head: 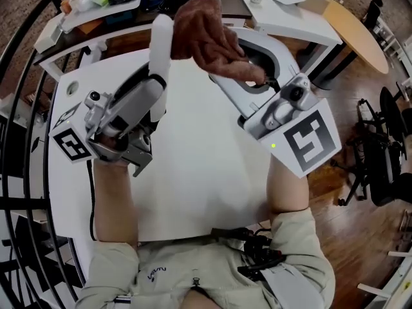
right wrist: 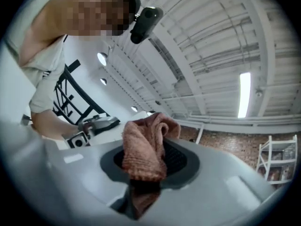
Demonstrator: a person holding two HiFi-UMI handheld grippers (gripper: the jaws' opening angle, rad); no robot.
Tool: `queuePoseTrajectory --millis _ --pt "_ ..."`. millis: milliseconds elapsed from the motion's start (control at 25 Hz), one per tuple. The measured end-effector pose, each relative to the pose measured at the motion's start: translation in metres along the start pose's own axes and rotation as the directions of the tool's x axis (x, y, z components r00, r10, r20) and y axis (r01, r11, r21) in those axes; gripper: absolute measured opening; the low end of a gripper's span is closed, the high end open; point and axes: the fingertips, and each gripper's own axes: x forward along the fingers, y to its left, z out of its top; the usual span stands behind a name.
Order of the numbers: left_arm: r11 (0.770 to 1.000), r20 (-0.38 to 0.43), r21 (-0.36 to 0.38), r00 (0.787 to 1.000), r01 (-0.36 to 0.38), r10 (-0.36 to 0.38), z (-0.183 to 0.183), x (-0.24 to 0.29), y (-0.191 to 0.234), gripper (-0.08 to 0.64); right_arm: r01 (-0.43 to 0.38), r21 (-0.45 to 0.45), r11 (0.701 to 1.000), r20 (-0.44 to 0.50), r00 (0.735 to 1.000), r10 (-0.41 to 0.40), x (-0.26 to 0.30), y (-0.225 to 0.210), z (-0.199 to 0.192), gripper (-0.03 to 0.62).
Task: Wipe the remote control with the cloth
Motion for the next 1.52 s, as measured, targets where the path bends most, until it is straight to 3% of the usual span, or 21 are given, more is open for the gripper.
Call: queuePoseTrajectory --millis 120,240,480,880,1080,1360,1440,1520 --pt "1.0 -0.018 -0.004 1.0 0.015 -0.015 -0.005 0.004 -0.002 0.244 0.085 0.012 0.996 0.011 0.996 -0.085 -0.001 -0.012 0.0 0.107" --pt "1.0 -0.027 -0.007 0.999 0.03 -0.03 -0.008 0.006 -0.005 0.244 0.092 0.02 0.996 -0.003 0.996 -0.092 0.003 -0.011 -0.005 0.107" --pt "1.0 0.007 -0.004 1.0 0.031 -0.031 0.0 0.003 -0.006 0.244 -0.017 0.024 1.0 -0.065 0.998 0.019 0.015 0.014 -0.018 0.106" --pt "1.0 0.08 0.003 0.996 -0.026 0.025 0.014 -0.008 0.003 0.244 -0.176 0.043 0.983 -0.129 0.975 0.18 0.018 0.051 -0.034 0.104" --pt "0.998 0.117 -0.002 0.992 -0.056 0.056 0.023 -0.016 0.009 0.244 -0.29 0.04 0.956 -0.195 0.936 0.292 0.018 0.074 -0.045 0.103" --pt "0.993 0.138 0.014 0.984 -0.115 0.112 0.032 -0.028 0.02 0.244 -0.464 0.033 0.885 -0.334 0.83 0.447 0.013 0.107 -0.068 0.104" --pt "0.99 0.125 0.032 0.984 -0.135 0.13 0.031 -0.028 0.022 0.244 -0.481 0.029 0.876 -0.34 0.82 0.461 0.011 0.107 -0.067 0.104" --pt "0.985 0.101 0.063 0.983 -0.163 0.156 0.028 -0.027 0.025 0.244 -0.47 0.02 0.883 -0.336 0.828 0.448 0.008 0.099 -0.064 0.104"
